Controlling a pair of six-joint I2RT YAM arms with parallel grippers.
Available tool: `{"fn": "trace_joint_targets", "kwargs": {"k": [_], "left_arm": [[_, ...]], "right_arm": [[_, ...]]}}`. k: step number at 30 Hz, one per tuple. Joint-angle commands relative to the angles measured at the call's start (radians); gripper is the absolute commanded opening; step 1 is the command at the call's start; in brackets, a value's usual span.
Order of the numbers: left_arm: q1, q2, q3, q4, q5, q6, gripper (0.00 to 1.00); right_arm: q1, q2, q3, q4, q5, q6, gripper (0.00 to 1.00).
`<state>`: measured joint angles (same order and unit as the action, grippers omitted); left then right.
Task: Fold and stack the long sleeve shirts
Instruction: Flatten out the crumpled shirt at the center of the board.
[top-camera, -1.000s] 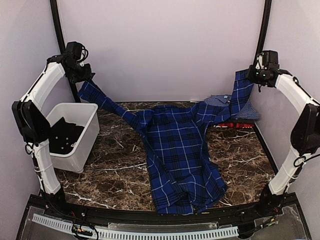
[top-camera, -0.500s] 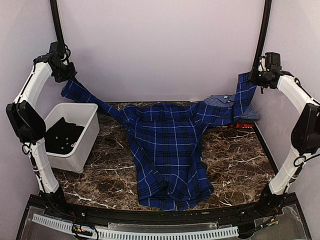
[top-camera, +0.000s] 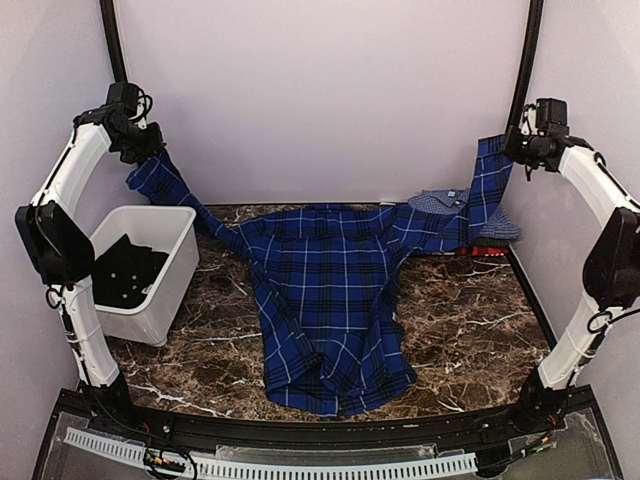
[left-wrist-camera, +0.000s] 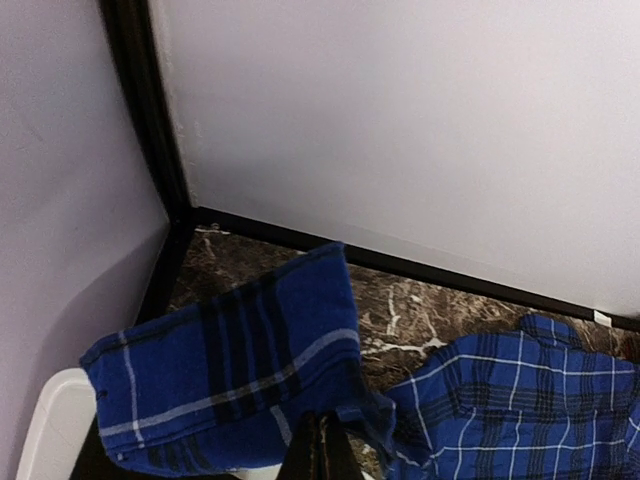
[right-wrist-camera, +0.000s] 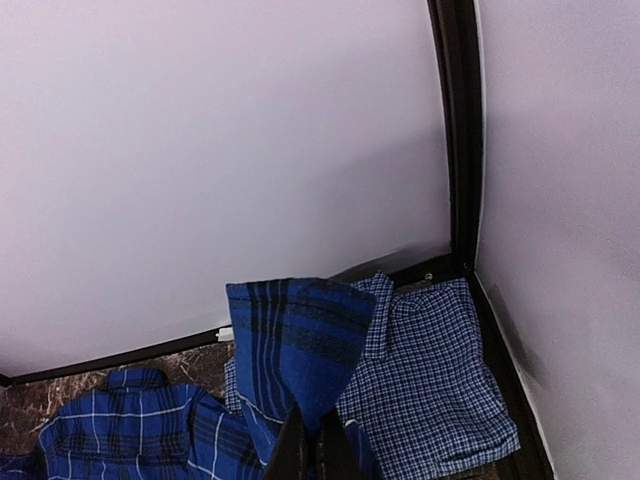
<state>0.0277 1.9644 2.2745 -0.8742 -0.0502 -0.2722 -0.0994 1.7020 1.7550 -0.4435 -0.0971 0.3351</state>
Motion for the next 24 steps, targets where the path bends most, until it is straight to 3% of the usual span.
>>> {"fn": "trace_joint_targets", "kwargs": {"k": [1, 8, 13, 17, 24], "left_arm": [[-0.132, -0.029, -0.043, 0.043, 0.072, 0.034, 0.00], [-0.312, -0.033, -0.279, 0.151, 0.082, 0.015, 0.00], [-0.363, -0.023, -0.454, 0.243, 0.131, -0.016, 0.00], [-0.373, 0.020, -0.497, 0.230, 0.088, -0.038, 0.02], [-0.373, 0.041, -0.508, 0.172, -0.110, -0.101, 0.04]], "right_arm": [[0.073, 0.005, 0.019, 0.033, -0.036, -0.010, 0.00], [0.251, 0.030, -0.095, 0.053, 0.000, -0.030, 0.00], [0.313, 0.051, -0.195, 0.057, 0.052, -0.027, 0.01], [0.326, 0.045, -0.244, 0.027, 0.066, -0.024, 0.15], [0.399, -0.075, -0.410, 0.043, 0.080, -0.008, 0.34]]}}
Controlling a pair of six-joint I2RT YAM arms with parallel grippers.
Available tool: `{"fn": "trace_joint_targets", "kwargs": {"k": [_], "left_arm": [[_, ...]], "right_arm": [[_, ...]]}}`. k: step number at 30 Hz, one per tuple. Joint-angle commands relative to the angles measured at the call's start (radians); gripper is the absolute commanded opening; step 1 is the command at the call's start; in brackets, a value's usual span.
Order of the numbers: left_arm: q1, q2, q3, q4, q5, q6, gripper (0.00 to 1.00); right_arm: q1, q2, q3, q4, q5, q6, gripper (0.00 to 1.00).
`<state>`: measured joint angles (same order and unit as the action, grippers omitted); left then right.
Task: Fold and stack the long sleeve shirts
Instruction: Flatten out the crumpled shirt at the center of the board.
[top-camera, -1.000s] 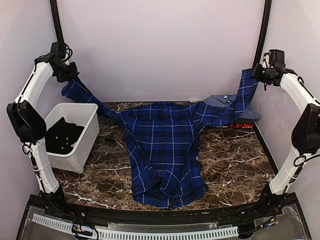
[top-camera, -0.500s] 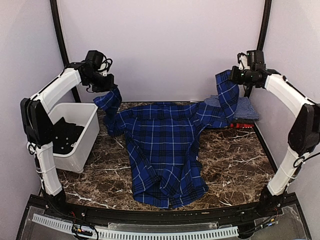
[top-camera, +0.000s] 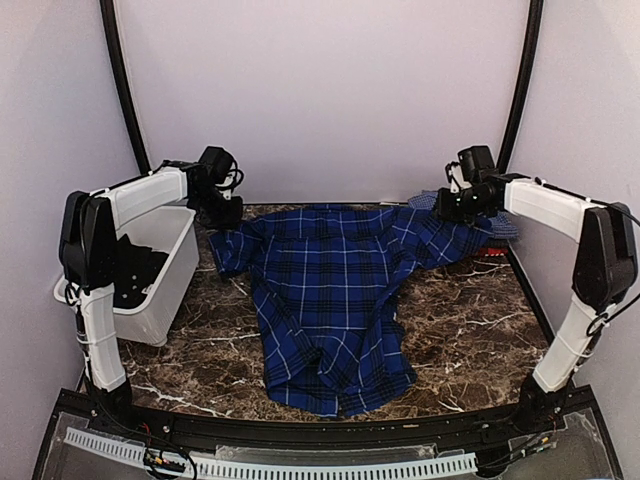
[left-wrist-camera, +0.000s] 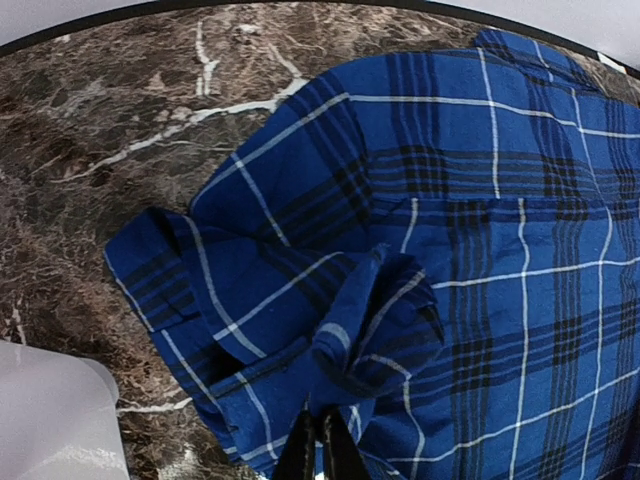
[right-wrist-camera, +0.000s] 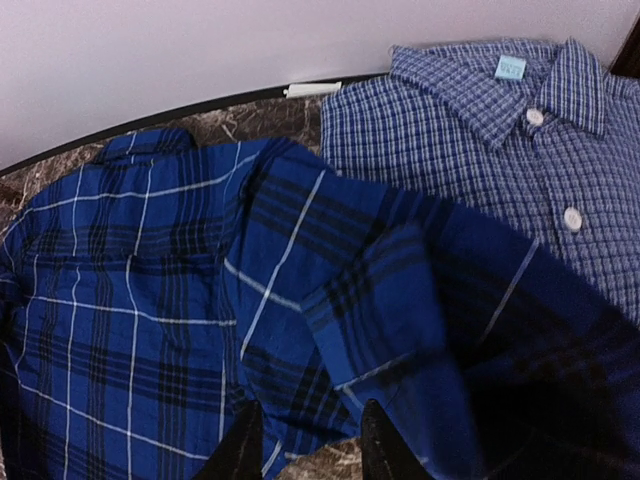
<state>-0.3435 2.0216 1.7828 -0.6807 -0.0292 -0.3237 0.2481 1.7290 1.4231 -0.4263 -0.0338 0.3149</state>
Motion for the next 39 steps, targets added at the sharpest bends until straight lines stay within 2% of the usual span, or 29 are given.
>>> {"fn": "trace_joint_targets", "kwargs": {"k": [1, 3, 5, 9, 10, 12, 15, 21, 25, 31, 34, 39], "left_arm": [[-0.002, -0.013, -0.017, -0.031, -0.152, -0.067, 0.04], [0.000, -0.009, -0.018, -0.041, -0.196, -0.088, 0.05], [-0.001, -0.005, -0.020, -0.051, -0.206, -0.106, 0.12], [-0.011, -0.030, -0.035, -0.050, -0.151, -0.106, 0.31], [-0.017, -0.053, -0.042, -0.043, -0.146, -0.102, 0.40], [-0.037, -0.092, -0.063, -0.025, -0.132, -0.093, 0.50], [-0.076, -0.144, -0.093, -0.023, -0.117, -0.099, 0.58], [-0.183, -0.284, -0.217, -0.045, -0.144, -0.173, 0.61], [-0.271, -0.418, -0.356, -0.037, -0.142, -0.268, 0.61], [-0.481, -0.541, -0.551, -0.017, -0.144, -0.451, 0.61], [-0.577, -0.557, -0.613, 0.013, -0.142, -0.550, 0.61], [-0.729, -0.496, -0.587, -0.010, -0.177, -0.682, 0.60]], "right_arm": [[0.063, -0.120, -0.105, 0.030, 0.019, 0.015, 0.36], [0.092, -0.154, -0.159, 0.030, 0.016, 0.025, 0.38], [0.127, -0.194, -0.220, 0.034, 0.008, 0.036, 0.40], [0.227, -0.279, -0.331, 0.048, 0.000, 0.062, 0.45], [0.253, -0.303, -0.358, 0.052, -0.001, 0.075, 0.45], [0.307, -0.345, -0.402, 0.044, 0.018, 0.105, 0.45], [0.396, -0.412, -0.456, 0.025, 0.031, 0.165, 0.46], [0.603, -0.524, -0.538, -0.025, 0.116, 0.311, 0.46], [0.742, -0.586, -0.572, -0.076, 0.175, 0.425, 0.45], [0.924, -0.659, -0.659, -0.108, 0.238, 0.591, 0.44], [0.996, -0.659, -0.692, -0.102, 0.259, 0.658, 0.44], [1.056, -0.624, -0.704, -0.077, 0.282, 0.713, 0.44]]}}
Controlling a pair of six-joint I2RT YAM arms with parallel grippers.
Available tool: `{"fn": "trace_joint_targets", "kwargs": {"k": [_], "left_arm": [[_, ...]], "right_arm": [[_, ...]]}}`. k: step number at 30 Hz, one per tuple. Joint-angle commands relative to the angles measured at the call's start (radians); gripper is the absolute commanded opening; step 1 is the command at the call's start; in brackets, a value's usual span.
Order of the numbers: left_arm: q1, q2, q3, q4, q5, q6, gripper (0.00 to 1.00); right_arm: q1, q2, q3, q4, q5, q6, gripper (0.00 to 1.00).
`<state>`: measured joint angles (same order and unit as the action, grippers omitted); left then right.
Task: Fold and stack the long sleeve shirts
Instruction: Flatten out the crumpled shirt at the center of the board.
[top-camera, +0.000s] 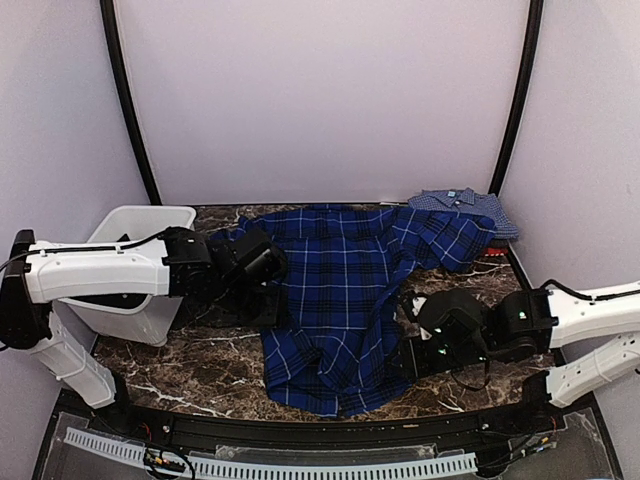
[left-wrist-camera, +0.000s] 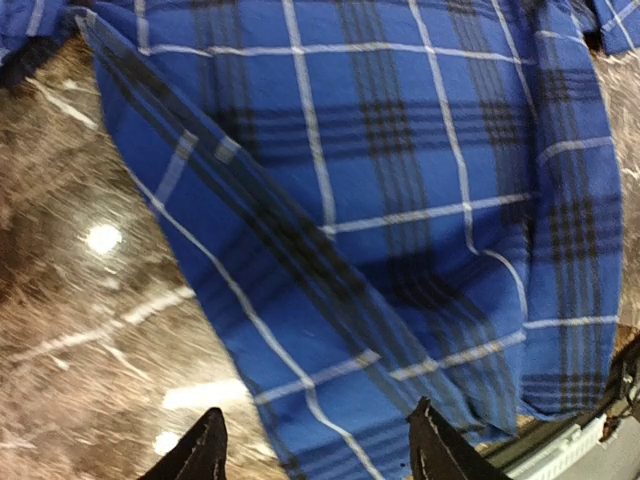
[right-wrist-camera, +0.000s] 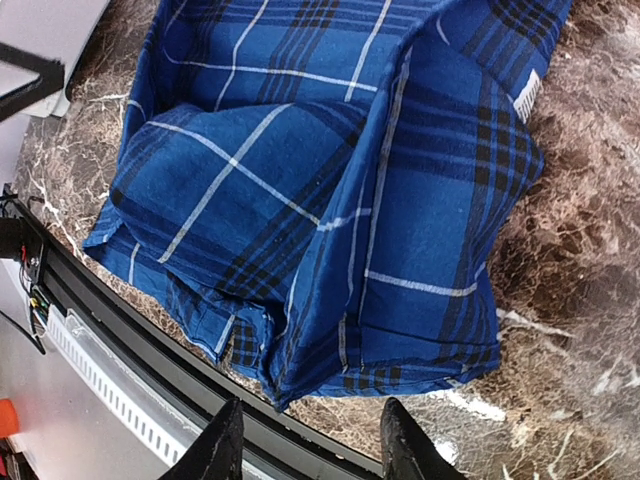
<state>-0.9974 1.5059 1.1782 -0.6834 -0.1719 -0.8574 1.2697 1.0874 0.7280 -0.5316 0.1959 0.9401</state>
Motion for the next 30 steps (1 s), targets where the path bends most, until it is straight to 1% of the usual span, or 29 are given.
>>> {"fn": "trace_joint_targets", "kwargs": {"k": [1, 4, 11, 15, 19, 22, 23, 28, 30], "left_arm": [[-0.087, 0.042, 0.025, -0.013, -0.039, -0.162, 0.60], [-0.134, 0.086, 0.080, -0.057, -0.071, -0.217, 0.60], [-0.159, 0.158, 0.150, -0.072, -0.092, -0.262, 0.60], [-0.165, 0.199, 0.177, -0.092, -0.097, -0.279, 0.56], [-0.172, 0.227, 0.177, -0.100, -0.100, -0.298, 0.51], [-0.174, 0.236, 0.172, -0.103, -0.106, -0.305, 0.50], [-0.175, 0.237, 0.170, -0.101, -0.108, -0.306, 0.48], [-0.175, 0.240, 0.165, -0.095, -0.112, -0.308, 0.42], [-0.175, 0.242, 0.159, -0.089, -0.111, -0.307, 0.41]], "right_arm": [[0.038, 0.024, -0.008, 0.036, 0.055, 0.092, 0.43], [0.049, 0.050, -0.003, 0.055, 0.059, 0.104, 0.42], [0.068, 0.101, -0.004, 0.077, 0.072, 0.119, 0.41], [0.075, 0.117, -0.007, 0.091, 0.079, 0.127, 0.39], [0.080, 0.133, -0.013, 0.112, 0.074, 0.134, 0.36], [0.083, 0.151, -0.013, 0.127, 0.074, 0.137, 0.34], [0.083, 0.158, -0.012, 0.134, 0.072, 0.137, 0.33], [0.093, 0.201, -0.004, 0.147, 0.064, 0.139, 0.25], [0.096, 0.211, -0.001, 0.144, 0.067, 0.143, 0.22]]}}
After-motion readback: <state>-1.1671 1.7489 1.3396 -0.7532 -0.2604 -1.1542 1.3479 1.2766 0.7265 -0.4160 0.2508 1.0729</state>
